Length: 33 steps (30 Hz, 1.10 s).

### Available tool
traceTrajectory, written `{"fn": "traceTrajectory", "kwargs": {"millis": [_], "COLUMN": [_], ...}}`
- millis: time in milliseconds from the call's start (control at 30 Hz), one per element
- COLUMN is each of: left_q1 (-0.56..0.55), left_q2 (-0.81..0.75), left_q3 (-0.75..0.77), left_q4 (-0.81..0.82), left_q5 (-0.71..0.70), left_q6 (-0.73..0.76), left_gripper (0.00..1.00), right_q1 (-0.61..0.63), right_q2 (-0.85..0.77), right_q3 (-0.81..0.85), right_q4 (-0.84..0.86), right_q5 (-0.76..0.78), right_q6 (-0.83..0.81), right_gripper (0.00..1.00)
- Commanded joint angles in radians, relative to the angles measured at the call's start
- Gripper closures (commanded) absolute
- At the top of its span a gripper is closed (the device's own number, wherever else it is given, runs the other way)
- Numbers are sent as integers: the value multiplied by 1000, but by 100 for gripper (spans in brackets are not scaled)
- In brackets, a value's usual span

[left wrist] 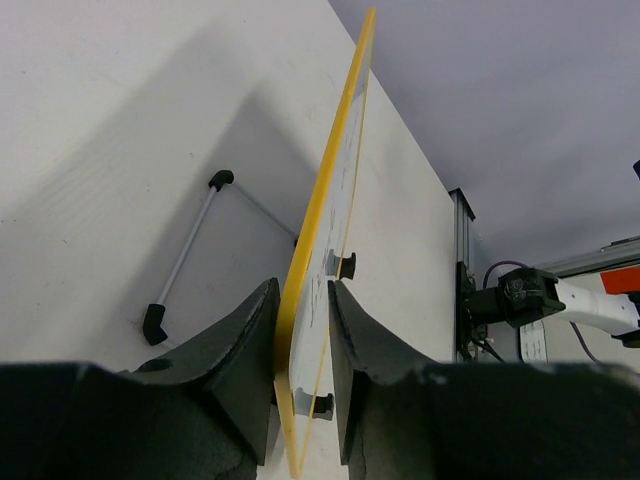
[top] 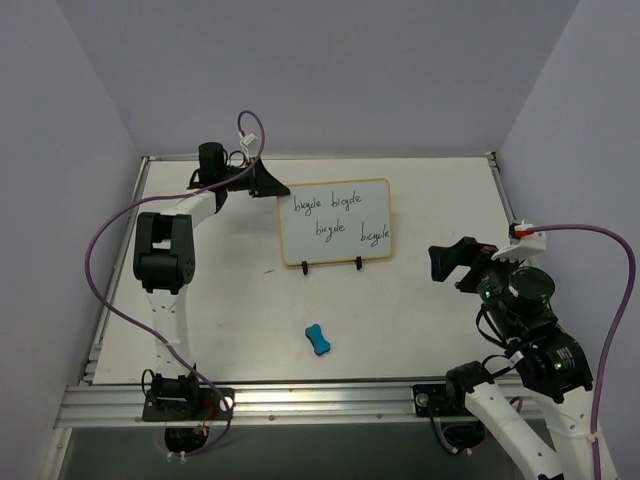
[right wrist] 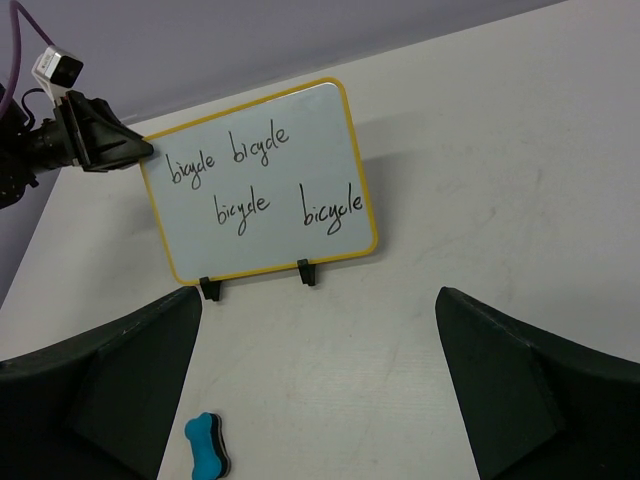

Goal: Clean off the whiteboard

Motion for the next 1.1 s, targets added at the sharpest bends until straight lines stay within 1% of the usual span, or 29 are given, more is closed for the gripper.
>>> {"fn": "traceTrajectory", "kwargs": {"millis": [0,200,233,267,367,467,500,567,600,667,733,833,867,900,967,1000,1033,1067], "left_q1": [-1,-5,-5,-5,-2,1,4,5,7,7,5,7,8,10,18,21,24,28], "left_q2": [10,22,25,27,32,38,39,41,41,39,35,30,29,29,25,27,27,29], "left_q3": [46,40,40,38,30,23,21,18,18,17,11,7,4,-2,-20,-25,-26,-34], "left_q4": [57,63,64,67,80,84,86,92,94,95,98,98,100,104,106,101,89,68], "left_q5": [45,59,65,69,74,77,77,79,80,83,82,89,94,94,88,80,80,76], "left_q6": [3,3,2,-1,-4,-1,-1,-4,-4,-1,3,18,25,31,49,58,84,98], "left_gripper": [66,66,68,73,77,79,87,96,97,98,98,98,98,98,98,98,98,98], "right_q1": [-3,-5,-5,-3,-5,-5,-3,-3,-3,-5,-5,-2,4,15,99,142,241,292], "right_q2": [7,-4,-5,-8,-5,1,9,18,24,39,59,110,145,168,235,260,283,335], "right_q3": [8,5,4,2,-3,-9,-13,-29,-36,-73,-108,-206,-257,-269,-274,-254,-237,-219], "right_q4": [30,19,19,18,14,16,24,36,56,83,145,273,341,359,361,351,340,321], "right_q5": [6,9,9,12,14,-11,-22,-61,-71,-164,-221,-336,-380,-375,-315,-217,-162,-110], "right_q6": [10,10,11,10,7,-1,-4,-7,-10,-6,20,112,137,155,171,171,166,163], "right_gripper": [0,0,0,0,0,0,0,0,1,2,5,14,19,21,23,22,22,21]}}
